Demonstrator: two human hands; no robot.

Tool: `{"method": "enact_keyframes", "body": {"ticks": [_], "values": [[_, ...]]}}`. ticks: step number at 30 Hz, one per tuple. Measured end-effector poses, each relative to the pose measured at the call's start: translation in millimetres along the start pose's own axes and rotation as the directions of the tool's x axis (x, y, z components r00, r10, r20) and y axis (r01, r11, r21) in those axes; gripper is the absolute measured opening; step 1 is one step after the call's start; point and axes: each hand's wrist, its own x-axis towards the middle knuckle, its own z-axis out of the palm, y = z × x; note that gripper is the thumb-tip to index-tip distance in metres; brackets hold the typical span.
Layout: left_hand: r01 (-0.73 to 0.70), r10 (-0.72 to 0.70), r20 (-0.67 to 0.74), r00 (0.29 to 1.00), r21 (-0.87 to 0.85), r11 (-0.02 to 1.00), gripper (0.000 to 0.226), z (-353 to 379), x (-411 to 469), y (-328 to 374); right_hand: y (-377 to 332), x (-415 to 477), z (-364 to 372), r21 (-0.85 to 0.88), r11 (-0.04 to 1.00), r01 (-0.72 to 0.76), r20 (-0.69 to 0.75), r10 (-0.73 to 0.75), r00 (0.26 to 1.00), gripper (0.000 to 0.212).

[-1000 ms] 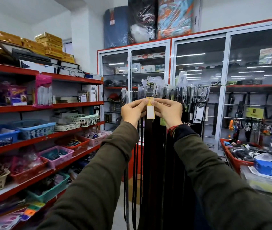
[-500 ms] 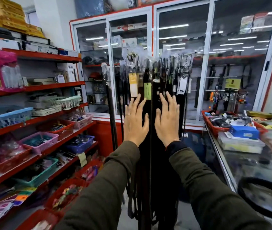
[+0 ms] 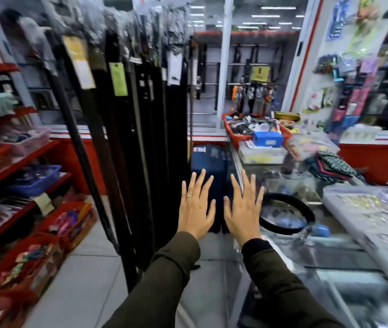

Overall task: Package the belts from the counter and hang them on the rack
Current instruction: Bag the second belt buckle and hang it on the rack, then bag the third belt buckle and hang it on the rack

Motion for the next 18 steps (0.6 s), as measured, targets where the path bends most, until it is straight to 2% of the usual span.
{"method": "enact_keyframes", "body": {"ticks": [5,9,11,14,16,18], "values": [[-0.044,0.046,0.203,0.978,-0.013,0.999,0.062,64,-12,51,90,-34,-11,-0.114,0.982,-0.149,0.186,0.168,0.968,0.061],[-0.093,0.111,0.431,0.895,-0.063,0.994,0.067,100,-9,85,149,-44,-25,-0.204,0.954,-0.218,0.321,0.276,0.906,0.066],[-0.131,0.159,0.538,0.828,-0.09,0.987,0.076,115,-3,102,173,-42,-32,-0.311,0.931,-0.19,0.408,0.311,0.858,0.073],[-0.227,0.227,0.657,0.719,-0.088,0.97,0.093,136,7,126,202,-37,-37,-0.467,0.883,-0.056,0.544,0.337,0.768,0.076],[-0.233,0.241,0.7,0.672,-0.109,0.966,0.099,150,15,139,217,-32,-37,-0.502,0.864,0.024,0.619,0.34,0.708,0.082],[-0.173,0.217,0.725,0.653,-0.136,0.975,0.097,161,17,150,228,-27,-35,-0.453,0.89,0.052,0.648,0.288,0.705,0.08]]}}
